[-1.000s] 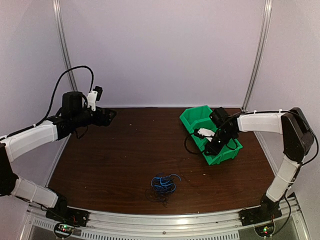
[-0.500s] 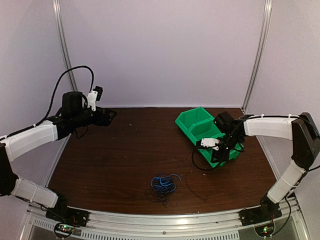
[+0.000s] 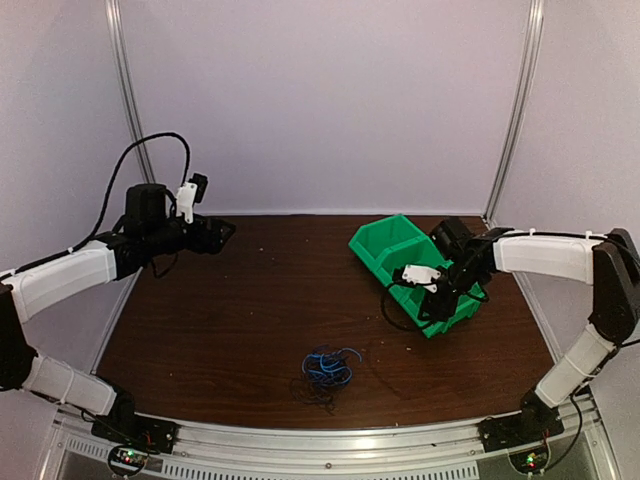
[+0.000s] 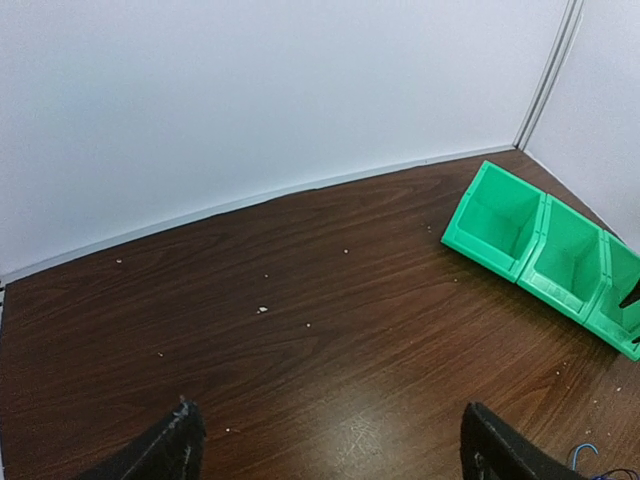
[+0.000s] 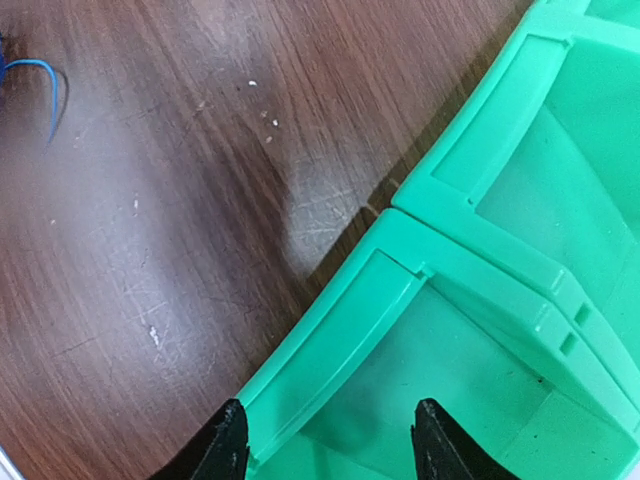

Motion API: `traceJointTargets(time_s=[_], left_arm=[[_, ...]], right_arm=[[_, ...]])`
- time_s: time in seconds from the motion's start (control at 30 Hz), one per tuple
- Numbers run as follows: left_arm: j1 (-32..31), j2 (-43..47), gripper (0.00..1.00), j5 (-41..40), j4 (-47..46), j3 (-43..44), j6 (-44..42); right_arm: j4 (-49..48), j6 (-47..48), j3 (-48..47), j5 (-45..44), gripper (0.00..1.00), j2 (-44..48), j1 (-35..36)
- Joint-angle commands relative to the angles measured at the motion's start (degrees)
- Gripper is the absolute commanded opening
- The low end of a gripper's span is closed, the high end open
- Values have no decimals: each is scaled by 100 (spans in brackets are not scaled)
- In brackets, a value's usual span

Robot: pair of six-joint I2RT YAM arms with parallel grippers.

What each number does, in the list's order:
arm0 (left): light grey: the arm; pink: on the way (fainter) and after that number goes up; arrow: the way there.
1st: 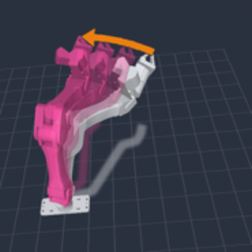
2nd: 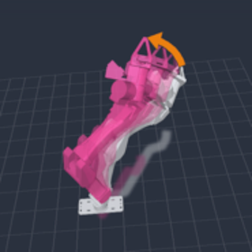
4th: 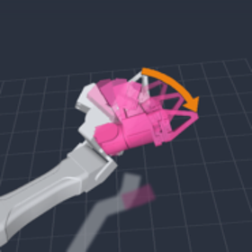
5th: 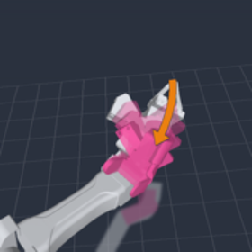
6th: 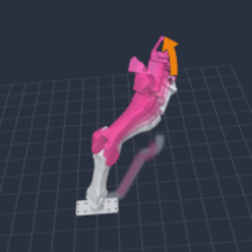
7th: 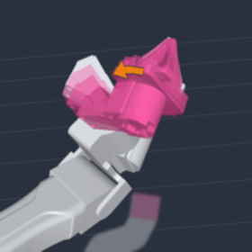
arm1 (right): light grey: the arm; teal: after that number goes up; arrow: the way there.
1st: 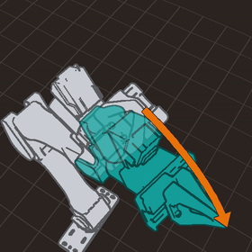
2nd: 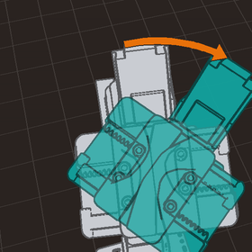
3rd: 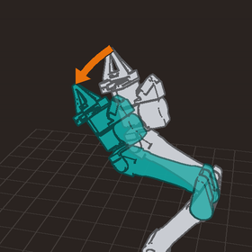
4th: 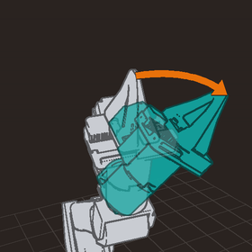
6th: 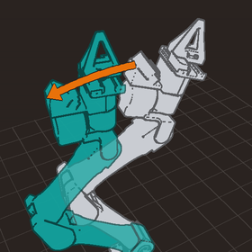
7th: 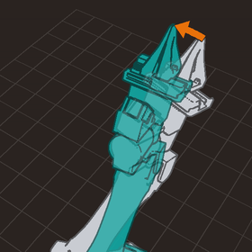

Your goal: Untangle the cables

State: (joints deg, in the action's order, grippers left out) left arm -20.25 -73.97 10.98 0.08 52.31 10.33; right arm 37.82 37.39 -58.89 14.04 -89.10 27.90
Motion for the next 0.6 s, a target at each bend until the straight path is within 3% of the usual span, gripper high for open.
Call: traceJointTargets(time_s=[0.0, 0.1, 0.27, 0.37, 0.47, 0.57], left_arm=[[-23, -61, 90, 97, -183, 210, -55], [-23, -52, 90, 72, -183, 209, -49], [-23, -39, 90, 79, -183, 209, -57], [-23, -47, 90, 111, -183, 209, -53], [-23, -76, 90, 181, -183, 224, -41], [-23, -124, 90, 233, -183, 230, -16]], right_arm=[[-211, -609, -148, -217, 58, -483, 47], [-235, -734, -237, -143, 57, -706, 47], [-268, -402, -156, 182, 35, -668, 58], [-282, -100, -27, 136, 29, -458, 58], [-283, 106, 95, 68, 29, -269, 63], [-331, -150, 35, -109, 40, -320, 58]])
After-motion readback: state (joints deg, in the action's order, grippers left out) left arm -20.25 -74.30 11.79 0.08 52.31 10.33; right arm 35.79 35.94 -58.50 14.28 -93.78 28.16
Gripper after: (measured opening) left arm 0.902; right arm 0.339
